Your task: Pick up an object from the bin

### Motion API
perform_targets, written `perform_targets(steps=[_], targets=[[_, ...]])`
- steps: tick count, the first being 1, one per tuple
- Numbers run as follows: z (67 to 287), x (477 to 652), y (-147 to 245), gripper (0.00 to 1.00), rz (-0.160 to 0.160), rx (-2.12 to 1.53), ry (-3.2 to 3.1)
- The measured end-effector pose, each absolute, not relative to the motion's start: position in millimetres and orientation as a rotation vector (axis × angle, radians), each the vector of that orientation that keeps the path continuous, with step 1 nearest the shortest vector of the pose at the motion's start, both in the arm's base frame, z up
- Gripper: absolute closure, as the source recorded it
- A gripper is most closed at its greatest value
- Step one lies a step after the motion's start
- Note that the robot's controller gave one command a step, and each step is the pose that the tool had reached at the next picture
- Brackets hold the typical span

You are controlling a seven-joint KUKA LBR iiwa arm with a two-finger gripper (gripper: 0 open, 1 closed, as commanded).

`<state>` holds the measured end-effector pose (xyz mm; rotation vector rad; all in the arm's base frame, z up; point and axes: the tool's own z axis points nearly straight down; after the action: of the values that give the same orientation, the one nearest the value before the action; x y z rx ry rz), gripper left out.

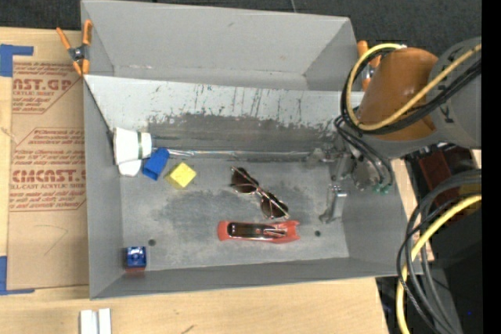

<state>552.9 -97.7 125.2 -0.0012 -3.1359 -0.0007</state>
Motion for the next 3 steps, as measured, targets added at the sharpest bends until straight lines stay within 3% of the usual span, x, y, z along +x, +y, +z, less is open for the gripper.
perform_targets(steps=[1, 2, 3], targets=[[129.9, 554.5, -97.3, 0.0, 0.001, 0.001, -3.143], [117.2, 532.0, -34.2, 0.0, -0.003, 0.026, -3.135], [124.3, 519.2, -25.6, 0.0, 0.0, 0.122, -3.14]])
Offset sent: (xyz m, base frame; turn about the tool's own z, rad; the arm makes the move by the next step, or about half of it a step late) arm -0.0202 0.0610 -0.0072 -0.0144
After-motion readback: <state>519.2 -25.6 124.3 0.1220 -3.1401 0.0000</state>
